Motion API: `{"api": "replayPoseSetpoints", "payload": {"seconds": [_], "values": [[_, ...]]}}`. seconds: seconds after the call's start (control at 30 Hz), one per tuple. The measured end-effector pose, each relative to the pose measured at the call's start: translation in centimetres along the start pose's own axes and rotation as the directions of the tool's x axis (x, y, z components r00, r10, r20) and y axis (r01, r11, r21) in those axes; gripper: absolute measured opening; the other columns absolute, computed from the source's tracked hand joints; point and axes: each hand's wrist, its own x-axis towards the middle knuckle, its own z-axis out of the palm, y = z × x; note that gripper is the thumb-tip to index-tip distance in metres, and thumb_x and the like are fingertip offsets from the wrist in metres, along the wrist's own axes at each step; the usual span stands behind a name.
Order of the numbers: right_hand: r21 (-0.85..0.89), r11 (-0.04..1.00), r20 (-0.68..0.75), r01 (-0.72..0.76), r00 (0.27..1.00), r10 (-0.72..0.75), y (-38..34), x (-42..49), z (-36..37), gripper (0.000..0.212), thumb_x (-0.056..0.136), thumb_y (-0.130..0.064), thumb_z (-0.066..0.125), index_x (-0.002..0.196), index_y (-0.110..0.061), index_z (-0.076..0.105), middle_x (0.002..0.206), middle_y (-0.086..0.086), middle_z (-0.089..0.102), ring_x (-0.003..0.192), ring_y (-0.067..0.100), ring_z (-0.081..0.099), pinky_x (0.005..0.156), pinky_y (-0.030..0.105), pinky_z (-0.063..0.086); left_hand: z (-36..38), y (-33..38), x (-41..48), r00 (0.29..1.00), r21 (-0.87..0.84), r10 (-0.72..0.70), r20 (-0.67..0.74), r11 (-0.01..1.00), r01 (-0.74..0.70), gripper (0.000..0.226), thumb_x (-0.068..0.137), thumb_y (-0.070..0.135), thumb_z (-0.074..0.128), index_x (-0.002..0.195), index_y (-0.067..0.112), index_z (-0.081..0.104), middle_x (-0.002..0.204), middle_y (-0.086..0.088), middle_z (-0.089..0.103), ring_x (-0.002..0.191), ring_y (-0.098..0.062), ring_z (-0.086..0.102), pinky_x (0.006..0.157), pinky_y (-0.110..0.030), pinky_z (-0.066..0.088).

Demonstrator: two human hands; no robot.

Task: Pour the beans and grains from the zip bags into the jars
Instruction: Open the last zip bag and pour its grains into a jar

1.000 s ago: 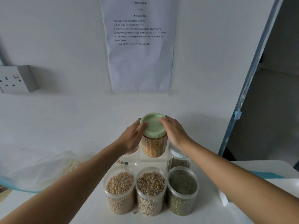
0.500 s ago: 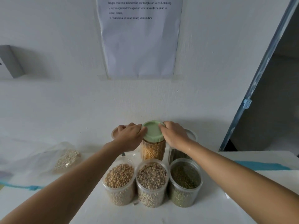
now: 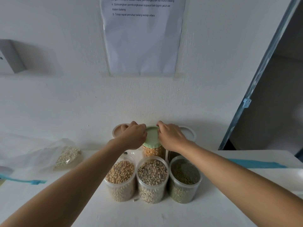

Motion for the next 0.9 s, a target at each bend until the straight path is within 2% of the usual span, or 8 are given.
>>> {"api": "replayPoseSetpoints", "payload": {"seconds": [0.1,0.3,0.4,0.57,0.67,0.73,0.8,0.9], "values": [[-0.036,0.999,0.013,0.012,1.0,-0.012,0.2,-0.1,-0.3,0.022,0.104,-0.022,0.039,0.117,-0.01,0.053,0.083,0.007,0.062,0.071,0.025,0.058,0.059,0.037,0.044,0.0,-0.4,0.2,1.0,-0.059,-0.018,-0.012,0.998,0.018,0.031,0.109,0.024,0.029,0.098,0.009,0.053,0.094,-0.003,0.053,0.109,-0.026,0.05,0.091,-0.045,0.035],[-0.135,0.99,0.018,0.039,0.999,-0.037,0.7,-0.3,-0.9,0.027,0.108,-0.027,0.035,0.107,-0.008,0.055,0.091,0.009,0.058,0.083,0.027,0.057,0.07,0.038,0.043,-0.7,-0.5,0.1,0.992,-0.306,0.009,-0.126,0.951,-0.048,0.037,0.105,0.035,0.05,0.133,0.016,0.065,0.13,0.0,0.065,0.118,-0.017,0.059,0.097,-0.033,0.044],[-0.181,0.982,-0.023,0.058,0.998,-0.063,0.5,-0.5,-0.9,0.038,0.109,-0.034,0.031,0.103,-0.009,0.059,0.093,0.008,0.06,0.084,0.024,0.057,0.077,0.04,0.048,-1.0,-1.1,0.0,0.98,-0.457,-0.021,-0.198,0.886,-0.073,0.036,0.102,0.03,0.059,0.135,0.015,0.064,0.135,0.001,0.065,0.122,-0.016,0.061,0.101,-0.028,0.045],[-0.129,0.984,-0.108,0.126,0.984,-0.14,-0.4,-0.9,-1.2,0.044,0.109,-0.038,0.033,0.124,-0.009,0.062,0.108,0.009,0.068,0.101,0.027,0.061,0.087,0.043,0.05,-1.4,-3.4,-1.2,0.943,-0.497,-0.097,-0.319,0.864,-0.079,0.032,0.099,0.03,0.063,0.13,0.021,0.067,0.135,-0.005,0.06,0.123,-0.024,0.057,0.1,-0.031,0.043],[-0.081,0.983,-0.111,0.165,0.978,-0.174,-1.7,-0.9,-1.1,0.044,0.108,-0.038,0.037,0.132,-0.009,0.06,0.121,0.011,0.066,0.114,0.029,0.059,0.097,0.044,0.048,-0.4,-5.1,-1.9,0.953,-0.386,-0.202,-0.227,0.917,0.102,0.04,0.101,0.047,0.052,0.138,0.031,0.058,0.144,-0.009,0.049,0.13,-0.031,0.049,0.109,-0.053,0.038],[-0.071,0.978,-0.11,0.194,0.973,-0.201,-2.8,-0.9,-0.8,0.042,0.108,-0.038,0.039,0.13,-0.01,0.061,0.117,0.009,0.067,0.112,0.027,0.059,0.096,0.043,0.048,0.8,-6.0,-2.3,0.969,-0.36,-0.218,-0.118,0.919,0.163,0.044,0.102,0.056,0.045,0.143,0.041,0.047,0.147,-0.01,0.042,0.133,-0.034,0.044,0.109,-0.057,0.034],[-0.066,0.973,-0.116,0.221,0.967,-0.228,-3.8,-1.0,-0.6,0.04,0.108,-0.037,0.039,0.123,-0.01,0.064,0.112,0.008,0.067,0.108,0.026,0.059,0.095,0.041,0.048,1.8,-6.6,-2.6,0.972,-0.429,-0.206,-0.111,0.892,0.14,0.049,0.097,0.062,0.05,0.142,0.044,0.044,0.142,-0.01,0.045,0.128,-0.035,0.048,0.106,-0.057,0.039],[-0.019,0.966,-0.145,0.258,0.955,-0.258,-5.4,-1.2,-0.3,0.036,0.108,-0.033,0.042,0.122,-0.009,0.065,0.113,0.01,0.069,0.11,0.027,0.059,0.096,0.04,0.047,1.8,-7.0,-3.4,0.947,-0.63,-0.257,-0.194,0.773,0.08,0.066,0.085,0.059,0.072,0.138,0.027,0.049,0.127,-0.004,0.054,0.111,-0.027,0.056,0.093,-0.043,0.052]]}}
